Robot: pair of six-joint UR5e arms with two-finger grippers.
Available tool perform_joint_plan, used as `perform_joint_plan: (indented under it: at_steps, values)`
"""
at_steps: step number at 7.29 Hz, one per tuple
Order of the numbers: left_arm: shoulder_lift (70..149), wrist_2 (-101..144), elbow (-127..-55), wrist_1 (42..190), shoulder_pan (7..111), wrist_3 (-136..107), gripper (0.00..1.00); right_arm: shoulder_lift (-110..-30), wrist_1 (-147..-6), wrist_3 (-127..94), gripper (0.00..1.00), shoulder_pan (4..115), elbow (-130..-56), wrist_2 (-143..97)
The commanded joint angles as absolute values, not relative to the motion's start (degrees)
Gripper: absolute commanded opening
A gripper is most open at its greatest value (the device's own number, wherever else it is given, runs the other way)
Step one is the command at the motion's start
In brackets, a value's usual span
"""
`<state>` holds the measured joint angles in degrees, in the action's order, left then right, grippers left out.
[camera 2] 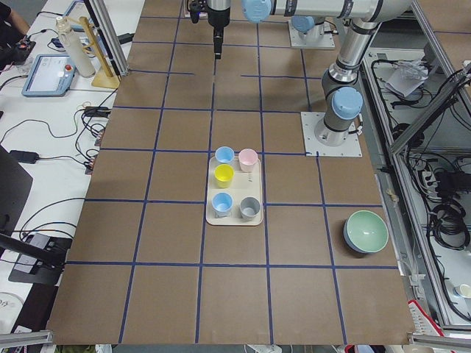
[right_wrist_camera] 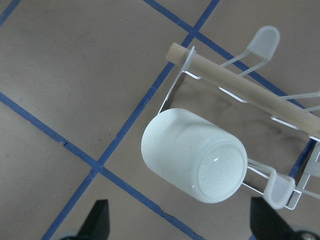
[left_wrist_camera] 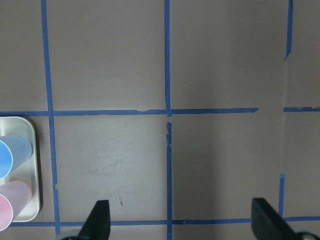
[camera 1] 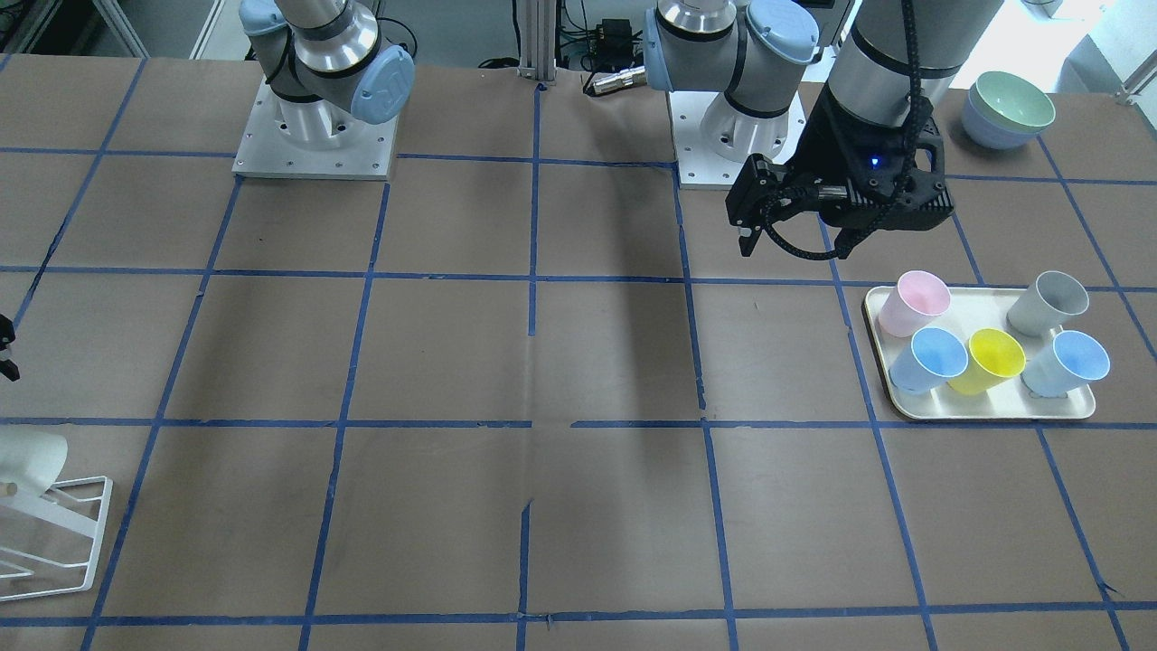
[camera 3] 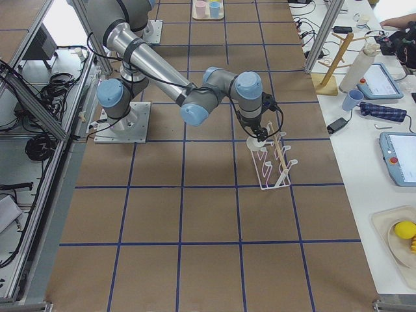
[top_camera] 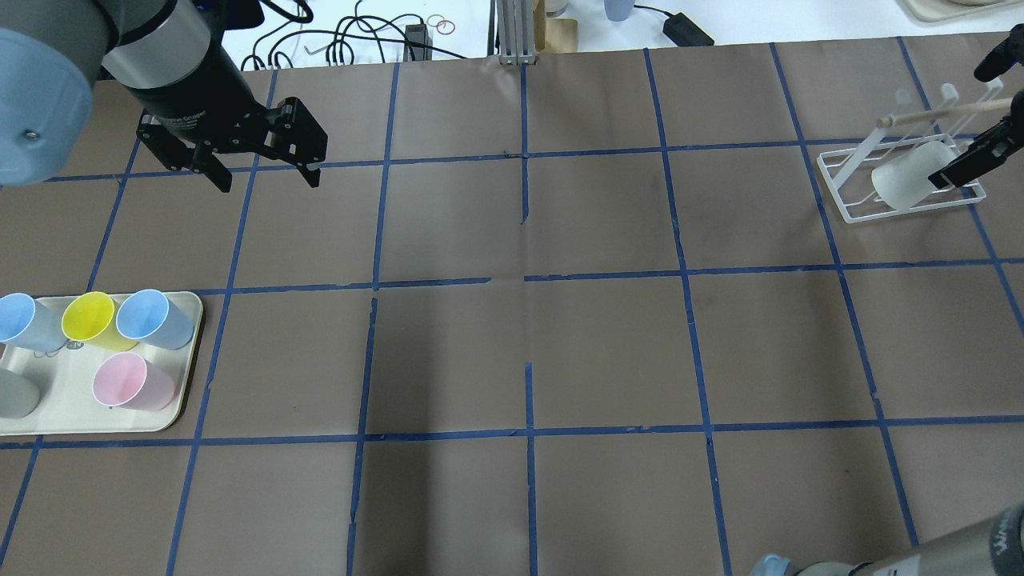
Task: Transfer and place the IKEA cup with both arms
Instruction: 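Close the right gripper around the white cup on the rack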
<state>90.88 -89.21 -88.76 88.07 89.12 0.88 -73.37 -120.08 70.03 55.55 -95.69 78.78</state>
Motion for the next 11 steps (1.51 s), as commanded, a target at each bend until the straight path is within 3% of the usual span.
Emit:
perform_joint_plan:
  at_steps: [1, 9, 10, 11]
  values:
    - [90.9, -89.2, -88.8, 88.1, 89.1, 0.9, 1.0, -71.4, -120.9, 70.0, 1.0, 55.5, -95.1, 78.8]
    - [90.9, -89.3, -88.8, 88.1, 89.1, 0.9, 1.0, -67.0, -120.5, 68.6, 1.0, 56.0, -93.1, 78.6]
    - [90.9, -89.3, -88.8, 88.1, 89.1, 0.9, 1.0, -67.1, -120.5, 67.7, 0.97, 56.0, -93.1, 78.6]
    - [90.9, -89.3, -88.8, 88.1, 89.0, 0.9, 1.0, -67.1, -120.4, 67.7, 0.77, 56.1, -93.0, 78.6]
